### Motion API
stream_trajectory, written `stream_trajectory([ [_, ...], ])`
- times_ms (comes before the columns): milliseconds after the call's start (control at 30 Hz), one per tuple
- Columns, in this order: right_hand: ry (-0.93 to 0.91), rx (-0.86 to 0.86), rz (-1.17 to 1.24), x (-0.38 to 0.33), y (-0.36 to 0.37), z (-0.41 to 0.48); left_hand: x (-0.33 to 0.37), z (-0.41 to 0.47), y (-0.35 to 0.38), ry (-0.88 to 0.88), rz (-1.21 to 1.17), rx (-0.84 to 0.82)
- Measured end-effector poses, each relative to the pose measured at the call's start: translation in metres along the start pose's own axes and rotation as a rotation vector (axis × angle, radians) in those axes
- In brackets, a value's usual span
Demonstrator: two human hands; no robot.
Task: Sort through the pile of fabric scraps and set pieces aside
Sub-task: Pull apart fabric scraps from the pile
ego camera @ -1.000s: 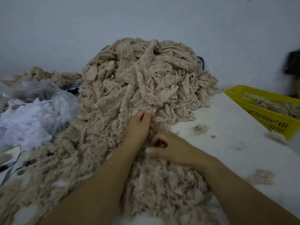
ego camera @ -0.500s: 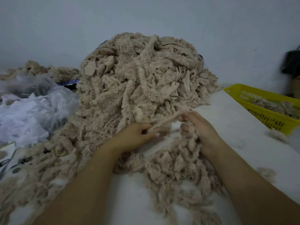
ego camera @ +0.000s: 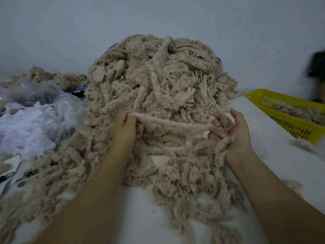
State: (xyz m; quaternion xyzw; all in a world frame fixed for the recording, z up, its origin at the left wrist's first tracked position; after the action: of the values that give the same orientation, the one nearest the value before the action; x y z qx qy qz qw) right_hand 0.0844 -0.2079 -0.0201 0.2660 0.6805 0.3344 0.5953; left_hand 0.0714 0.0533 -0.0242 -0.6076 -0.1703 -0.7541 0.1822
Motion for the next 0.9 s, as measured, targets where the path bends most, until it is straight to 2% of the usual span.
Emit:
stream_trajectory([
  [100,-0.097,0.083,0.011,-0.005,-0.004,0.001,0.0,-0.01,0.009,0.125,0.228,-0.189],
  [167,-0.177,0.175,-0.091,-0.007,-0.007,0.003,0.0,-0.013,0.013,0.188,0.324,-0.206],
  [200,-0.223,0.247,-0.255,-0.008,-0.008,0.003,0.0,-0.013,0.013,0.179,0.326,-0.194],
  [267,-0.263,0.361,-0.749,-0.007,-0.009,0.003,-0.002,-0.011,0.012,0.128,0.288,-0.173],
  [300,-0.248,0.336,-0.962,-0.002,-0.007,0.003,-0.001,-0.012,0.013,0.104,0.263,-0.185],
  [367,-0.193,0.138,-1.288,0.012,-0.003,0.001,0.002,-0.02,0.018,0.05,0.201,-0.284],
  [433,-0.186,-0.062,-1.485,0.026,0.0,-0.002,0.006,-0.037,0.032,0.048,0.182,-0.448],
  [500,-0.209,-0.151,-1.426,0.033,0.007,-0.009,0.011,-0.053,0.047,0.151,0.288,-0.566],
  [567,-0.207,-0.191,-1.286,0.034,0.01,-0.012,0.015,-0.063,0.062,0.261,0.37,-0.608],
  [633,-0.173,-0.249,-1.2,0.035,0.012,-0.013,0.019,-0.066,0.073,0.357,0.462,-0.579],
  [733,-0.155,-0.269,-1.262,0.038,0.009,-0.01,0.024,-0.063,0.082,0.481,0.546,-0.512],
  [833,-0.213,-0.125,-1.265,0.033,0.005,0.0,0.017,-0.05,0.079,0.487,0.638,-0.497],
  [900,-0.253,0.099,-0.989,0.019,-0.002,0.005,0.014,-0.038,0.068,0.477,0.675,-0.411],
])
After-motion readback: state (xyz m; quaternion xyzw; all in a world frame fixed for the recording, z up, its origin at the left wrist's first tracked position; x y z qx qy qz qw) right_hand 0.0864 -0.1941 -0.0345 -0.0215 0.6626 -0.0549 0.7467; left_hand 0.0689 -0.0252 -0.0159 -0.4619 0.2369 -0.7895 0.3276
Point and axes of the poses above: each hand's wrist, its own z-axis towards the middle knuckle, its own y-axis out of the palm, x = y × z, the point moved 2 cm from there along z, towards the middle knuckle, and after that the axes turned 2 degrees about -z, right-handed, at the moved point
